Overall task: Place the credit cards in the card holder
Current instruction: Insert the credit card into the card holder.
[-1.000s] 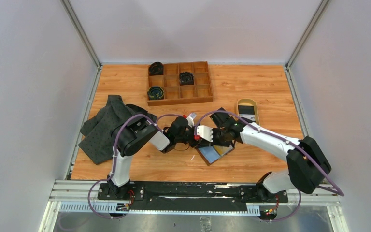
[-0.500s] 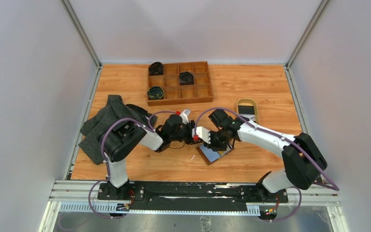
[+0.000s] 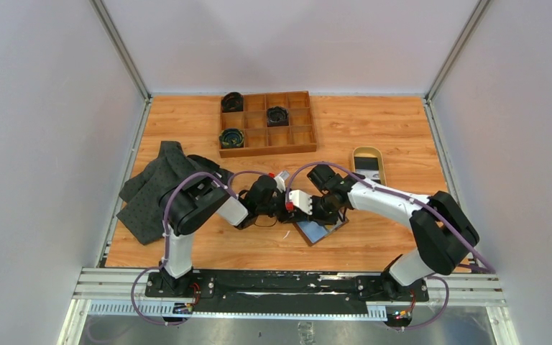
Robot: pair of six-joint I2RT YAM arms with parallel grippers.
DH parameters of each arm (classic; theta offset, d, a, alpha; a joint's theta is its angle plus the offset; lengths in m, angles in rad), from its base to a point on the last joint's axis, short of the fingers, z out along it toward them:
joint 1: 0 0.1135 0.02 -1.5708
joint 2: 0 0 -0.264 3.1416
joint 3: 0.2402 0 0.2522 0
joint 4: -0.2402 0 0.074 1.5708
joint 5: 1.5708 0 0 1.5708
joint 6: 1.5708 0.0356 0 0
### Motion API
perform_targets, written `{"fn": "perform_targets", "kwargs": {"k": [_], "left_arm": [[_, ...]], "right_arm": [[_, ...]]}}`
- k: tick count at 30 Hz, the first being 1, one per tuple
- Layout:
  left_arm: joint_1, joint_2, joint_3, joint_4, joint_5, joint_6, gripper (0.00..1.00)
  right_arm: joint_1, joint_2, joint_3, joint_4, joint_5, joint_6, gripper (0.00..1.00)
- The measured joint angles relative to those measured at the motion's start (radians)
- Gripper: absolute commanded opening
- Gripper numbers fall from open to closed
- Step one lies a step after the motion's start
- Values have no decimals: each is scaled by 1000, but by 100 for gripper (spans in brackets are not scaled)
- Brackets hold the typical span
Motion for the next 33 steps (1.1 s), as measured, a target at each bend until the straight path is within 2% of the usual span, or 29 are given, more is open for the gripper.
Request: {"fn": "perform_targets", "kwargs": {"k": [10,23,33], "left_arm": [[16,24,-14,66,30,1,2],[19,30,-14,74,48,8,1],[19,37,-14,87,57,17,1]], "right_arm": [[2,-3,0,42,90,20,16],[16,16,1,35,-16,34,15],[14,49,21,55,112,64,13]]}}
